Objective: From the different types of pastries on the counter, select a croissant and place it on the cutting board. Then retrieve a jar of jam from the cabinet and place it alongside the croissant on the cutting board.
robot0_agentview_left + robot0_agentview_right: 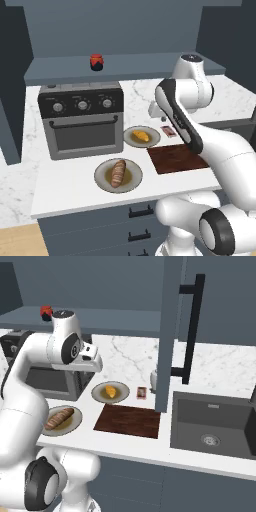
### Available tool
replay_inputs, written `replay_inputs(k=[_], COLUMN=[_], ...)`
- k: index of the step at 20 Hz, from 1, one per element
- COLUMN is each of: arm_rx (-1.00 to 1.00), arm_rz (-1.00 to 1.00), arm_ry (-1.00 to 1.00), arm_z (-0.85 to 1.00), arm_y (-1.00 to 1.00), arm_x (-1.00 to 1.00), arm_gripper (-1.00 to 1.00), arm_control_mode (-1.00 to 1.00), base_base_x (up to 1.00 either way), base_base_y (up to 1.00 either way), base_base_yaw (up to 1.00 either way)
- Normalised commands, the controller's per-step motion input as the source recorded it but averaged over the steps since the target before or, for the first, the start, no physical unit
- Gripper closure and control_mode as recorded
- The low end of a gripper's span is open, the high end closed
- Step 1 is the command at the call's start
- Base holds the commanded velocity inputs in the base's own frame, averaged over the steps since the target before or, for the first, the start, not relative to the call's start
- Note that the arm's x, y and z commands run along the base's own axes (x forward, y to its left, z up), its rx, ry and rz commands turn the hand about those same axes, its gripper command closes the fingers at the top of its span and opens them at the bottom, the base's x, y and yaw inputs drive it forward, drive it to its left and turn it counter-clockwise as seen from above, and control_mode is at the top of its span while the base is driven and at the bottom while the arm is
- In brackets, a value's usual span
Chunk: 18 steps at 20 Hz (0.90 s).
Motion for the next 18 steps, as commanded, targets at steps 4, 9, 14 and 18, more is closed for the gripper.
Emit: replay_inputs(k=[4,9,14,18], arm_rx=[-0.07,-0.01,0.03,0.06], arm_rz=[0.01,0.01,-0.01,-0.01], arm_ry=[0.01,0.00,-0.31,-0.42], arm_z=[-0.02,0.00,0.17,0.45], arm_y=[0.18,0.03,0.46,0.76], arm_x=[0.00,-0.16,-0.05,0.01], arm_gripper=[-1.00,-1.00,-1.00,-1.00], arm_control_mode=[-1.00,-1.00,-1.00,-1.00], base_base_x=[0.00,0.00,0.00,0.00], base_base_y=[0.00,0.00,0.00,0.00], base_base_yaw=[0.00,0.00,0.00,0.00])
